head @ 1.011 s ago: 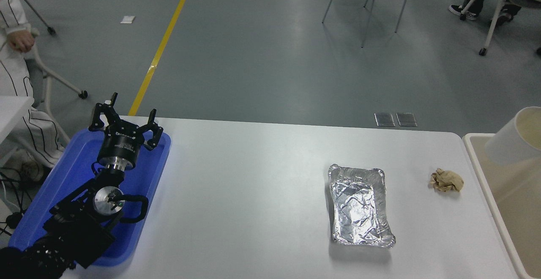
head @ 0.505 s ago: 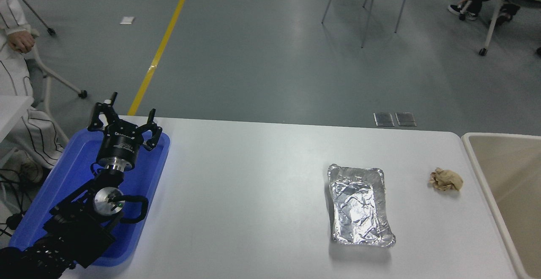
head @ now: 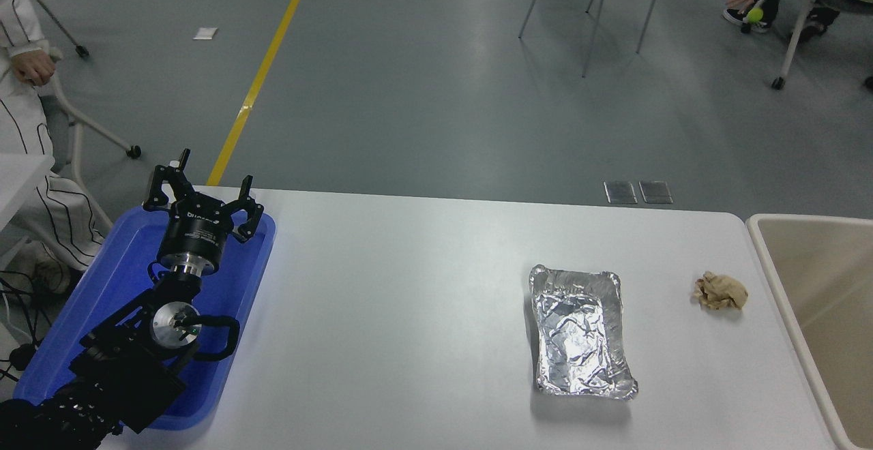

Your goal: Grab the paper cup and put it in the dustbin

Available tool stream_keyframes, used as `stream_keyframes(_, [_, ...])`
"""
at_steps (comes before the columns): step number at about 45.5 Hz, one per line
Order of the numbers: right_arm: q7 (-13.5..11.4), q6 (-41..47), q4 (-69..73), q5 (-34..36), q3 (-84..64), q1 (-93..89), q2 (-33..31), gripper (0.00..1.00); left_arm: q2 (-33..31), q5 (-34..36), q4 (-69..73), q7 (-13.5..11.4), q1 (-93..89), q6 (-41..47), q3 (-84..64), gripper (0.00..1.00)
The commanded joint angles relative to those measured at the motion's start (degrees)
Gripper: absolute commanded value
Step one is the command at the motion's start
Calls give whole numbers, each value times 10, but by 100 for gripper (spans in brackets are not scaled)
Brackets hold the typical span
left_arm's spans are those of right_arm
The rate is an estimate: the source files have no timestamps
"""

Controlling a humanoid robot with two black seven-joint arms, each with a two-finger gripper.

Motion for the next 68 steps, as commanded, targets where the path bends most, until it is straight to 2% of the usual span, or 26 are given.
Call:
stream_keyframes(1, [-41, -116, -37, 4, 122, -143, 32, 0, 0, 0, 0, 0, 0, 0, 0, 100])
stream_keyframes(6, [-54, -183, -70, 55, 143, -205, 68, 0, 0, 0, 0, 0, 0, 0, 0, 100])
stream_keyframes(13, [-101, -231, -124, 139, 156, -264, 111, 0, 0, 0, 0, 0, 0, 0, 0, 100])
stream_keyframes(24, [-140, -307, -142, 175, 156, -287, 146, 0, 0, 0, 0, 0, 0, 0, 0, 100])
stream_keyframes(32, [-144, -313, -142, 214, 168, -287, 158, 0, 1, 0, 0, 0, 0, 0, 0, 100])
stream_keyframes(54, [-144, -335, -141, 213, 176, -283, 176, 0, 0, 0, 0, 0, 0, 0, 0, 100])
stream_keyframes(55, [-144, -335, -141, 212, 176, -283, 175, 6, 1, 0, 0, 0, 0, 0, 0, 100])
stream_keyframes(58, [-143, -339, -141, 208, 175, -282, 174, 37, 0, 0, 0, 0, 0, 0, 0, 100])
stream_keyframes(62, [-143, -352, -141, 206, 175, -279, 175, 70, 0, 0, 0, 0, 0, 0, 0, 100])
stream_keyframes(64, [-143, -361, -141, 206, 175, -279, 177, 78, 0, 0, 0, 0, 0, 0, 0, 100])
stream_keyframes(68, [-143, -378, -141, 206, 176, -279, 181, 82, 1, 0, 0, 0, 0, 0, 0, 100])
